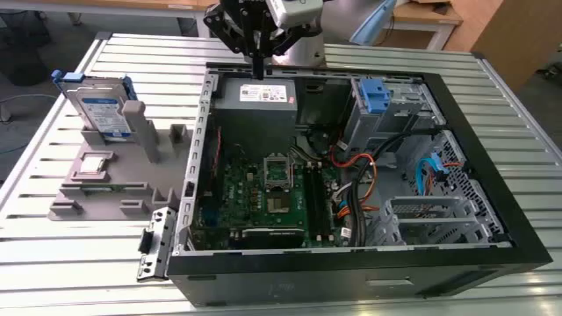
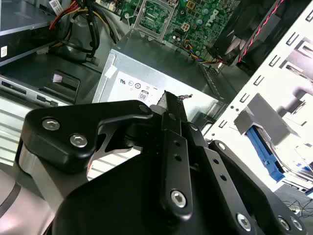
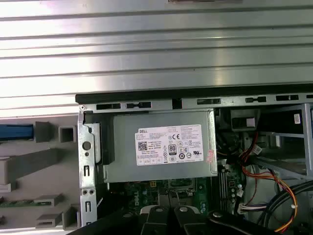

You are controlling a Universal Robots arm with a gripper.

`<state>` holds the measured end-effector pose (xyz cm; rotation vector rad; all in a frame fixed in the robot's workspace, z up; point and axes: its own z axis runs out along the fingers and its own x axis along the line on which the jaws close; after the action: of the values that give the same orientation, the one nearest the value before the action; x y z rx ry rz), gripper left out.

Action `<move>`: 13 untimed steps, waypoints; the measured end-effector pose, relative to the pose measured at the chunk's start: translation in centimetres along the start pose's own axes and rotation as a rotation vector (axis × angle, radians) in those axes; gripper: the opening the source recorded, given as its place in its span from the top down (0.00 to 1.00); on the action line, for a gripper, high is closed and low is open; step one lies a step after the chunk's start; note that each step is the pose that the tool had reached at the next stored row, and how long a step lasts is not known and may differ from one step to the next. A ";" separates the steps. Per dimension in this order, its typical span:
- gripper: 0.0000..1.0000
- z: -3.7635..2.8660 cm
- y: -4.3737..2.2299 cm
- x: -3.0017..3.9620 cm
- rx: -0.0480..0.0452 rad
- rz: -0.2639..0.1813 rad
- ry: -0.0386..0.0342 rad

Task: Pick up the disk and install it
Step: 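Reach for the disk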

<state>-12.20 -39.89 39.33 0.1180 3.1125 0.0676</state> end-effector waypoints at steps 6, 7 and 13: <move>0.90 0.01 0.00 0.03 0.0000 0.000 0.0000; 0.90 0.01 0.00 0.05 0.0000 0.000 0.0000; 0.90 0.02 -0.01 0.09 0.0000 0.000 0.0000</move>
<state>-12.29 -39.89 39.31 0.1179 3.1125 0.0676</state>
